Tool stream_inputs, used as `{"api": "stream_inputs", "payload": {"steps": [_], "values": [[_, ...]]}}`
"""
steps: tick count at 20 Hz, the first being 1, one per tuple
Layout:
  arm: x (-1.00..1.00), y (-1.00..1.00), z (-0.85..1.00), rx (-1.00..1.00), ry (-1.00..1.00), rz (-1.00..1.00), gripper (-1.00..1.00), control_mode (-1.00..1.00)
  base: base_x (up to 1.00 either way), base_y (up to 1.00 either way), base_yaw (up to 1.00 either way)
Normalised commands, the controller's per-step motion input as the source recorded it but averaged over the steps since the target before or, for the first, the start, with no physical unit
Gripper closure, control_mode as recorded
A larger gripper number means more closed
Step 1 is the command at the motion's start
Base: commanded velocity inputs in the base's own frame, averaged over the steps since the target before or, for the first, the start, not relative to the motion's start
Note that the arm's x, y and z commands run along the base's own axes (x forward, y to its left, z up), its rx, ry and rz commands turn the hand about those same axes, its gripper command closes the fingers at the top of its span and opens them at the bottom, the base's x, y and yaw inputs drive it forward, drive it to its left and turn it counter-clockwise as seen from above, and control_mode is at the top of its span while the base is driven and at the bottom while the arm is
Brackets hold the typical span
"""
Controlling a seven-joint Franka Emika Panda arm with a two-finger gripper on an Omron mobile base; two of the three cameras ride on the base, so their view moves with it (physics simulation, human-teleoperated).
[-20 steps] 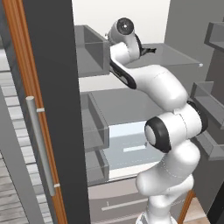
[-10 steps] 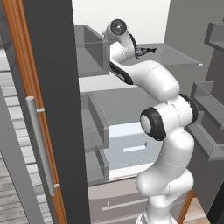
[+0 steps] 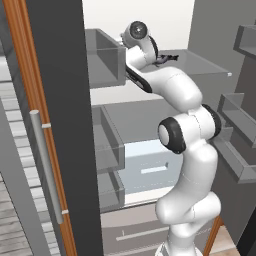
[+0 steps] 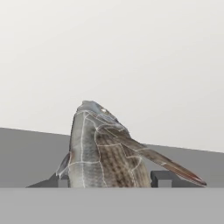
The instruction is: Place the fish on the counter behind the older fish on the same shelf of the fridge to maintain FIFO order. Close the fridge door when finished.
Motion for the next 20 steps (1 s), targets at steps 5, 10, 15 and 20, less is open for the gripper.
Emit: {"api": "stream_inputs", "payload": {"steps": [5,10,15,20], "values": [[0.21,-0.08,-0.2,0.0,-0.03,0.0,-1.0,-1.0,0.0,0.0,0.0],[-0.16,-0.05,-0.24,0.0,-0.08,0.0,-1.0,-1.0,0.0,0.0,0.0],[0.0,-0.08,-0.08,0.0,-0.06,0.0,-1.0,-1.0,0.0,0.0,0.0],[-0.21,0.0,-0.03,0.0,-0.06,0.0,-1.0,-1.0,0.0,0.0,0.0]]}}
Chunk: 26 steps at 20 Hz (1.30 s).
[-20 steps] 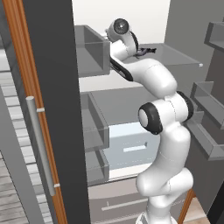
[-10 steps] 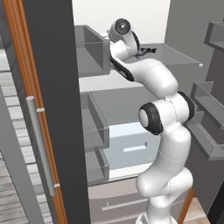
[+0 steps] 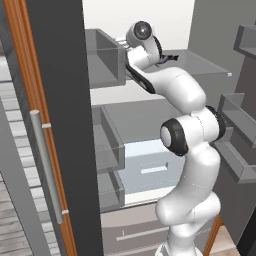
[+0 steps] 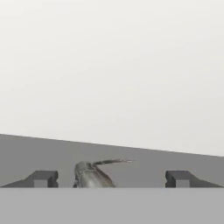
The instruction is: Place the fish on the counter behind the older fish on the same shelf of the fridge to maintain FIFO order. Close the fridge door when finished.
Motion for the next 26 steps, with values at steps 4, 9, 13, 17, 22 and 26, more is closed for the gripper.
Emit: {"api": "stream_inputs", "payload": {"steps": [4,9,13,17,22,26], "values": [[-0.98,0.05,-0.01,0.0,-0.15,0.0,-1.0,-1.0,0.0,0.0,0.0],[-1.0,0.0,-0.04,0.03,-0.11,0.0,-1.0,-1.0,0.0,0.0,0.0],[-1.0,0.0,0.03,0.07,-0.03,0.0,-1.0,-1.0,0.0,0.0,0.0],[-1.0,0.0,0.35,0.13,0.05,-0.05,-1.0,-1.0,0.0,0.0,0.0],[-1.0,0.0,0.06,0.12,0.03,-0.16,-1.0,-1.0,0.0,0.0,0.0],[-1.0,-0.02,-0.02,0.1,0.0,-0.13,-1.0,-1.0,0.0,0.0,0.0]]}}
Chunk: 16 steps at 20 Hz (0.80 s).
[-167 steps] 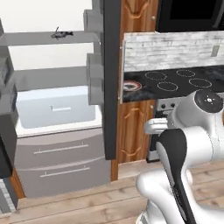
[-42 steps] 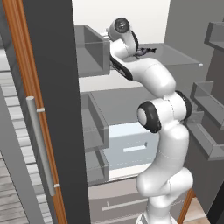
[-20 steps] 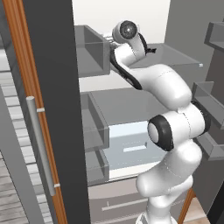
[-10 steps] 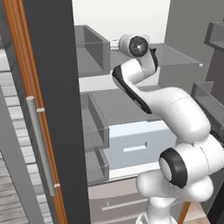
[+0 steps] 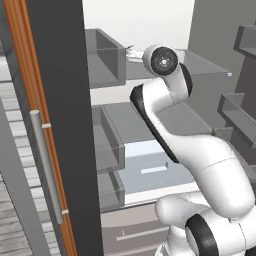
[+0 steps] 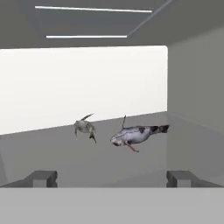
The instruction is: Place the fish on the counter behind the older fish on the same shelf of the fridge to maintain FIFO order. Close the fridge door when finished.
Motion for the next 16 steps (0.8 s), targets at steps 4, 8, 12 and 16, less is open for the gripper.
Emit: {"api": "stream_inputs", "payload": {"steps": [4,8,12,16], "values": [[-1.0,-0.34,-0.26,0.12,-0.03,-0.02,-1.0,-1.0,0.0,0.0,0.0],[-1.0,-0.37,-0.38,0.09,-0.03,0.0,-1.0,-1.0,0.0,0.0,0.0],[-1.0,-0.32,-0.46,0.03,0.0,0.0,-1.0,-1.0,0.0,0.0,0.0],[-0.73,-0.14,-0.44,0.0,0.08,-0.01,-1.0,-1.0,0.0,0.0,0.0]]}}
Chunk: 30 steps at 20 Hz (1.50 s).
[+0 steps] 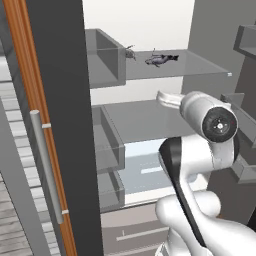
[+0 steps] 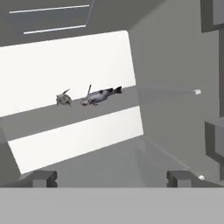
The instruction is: Place the fish on the counter behind the older fish on the same shelf of the fridge to maintain FIFO order. Close the fridge door when finished.
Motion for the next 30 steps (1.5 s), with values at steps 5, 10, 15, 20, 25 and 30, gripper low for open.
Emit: {"api": "stream_inputs", "payload": {"steps": [5,10,15,20,25,30], "values": [[-0.06,0.0,-0.47,0.0,0.15,-0.02,-1.0,-1.0,0.0,0.0,0.0],[-0.51,-0.18,-0.14,0.0,-0.01,-0.04,-1.0,1.0,-0.2,-0.01,-0.02],[0.0,0.0,0.0,0.0,0.0,0.0,-1.0,1.0,-0.91,0.01,-0.09],[0.0,0.0,0.0,0.0,0.0,0.0,-1.0,1.0,-0.53,0.18,-0.01],[0.0,0.0,0.0,0.0,0.0,0.0,-1.0,1.0,-0.51,0.23,0.01],[0.0,0.0,0.0,0.0,0.0,0.0,-1.0,1.0,-0.21,0.13,0.05]]}}
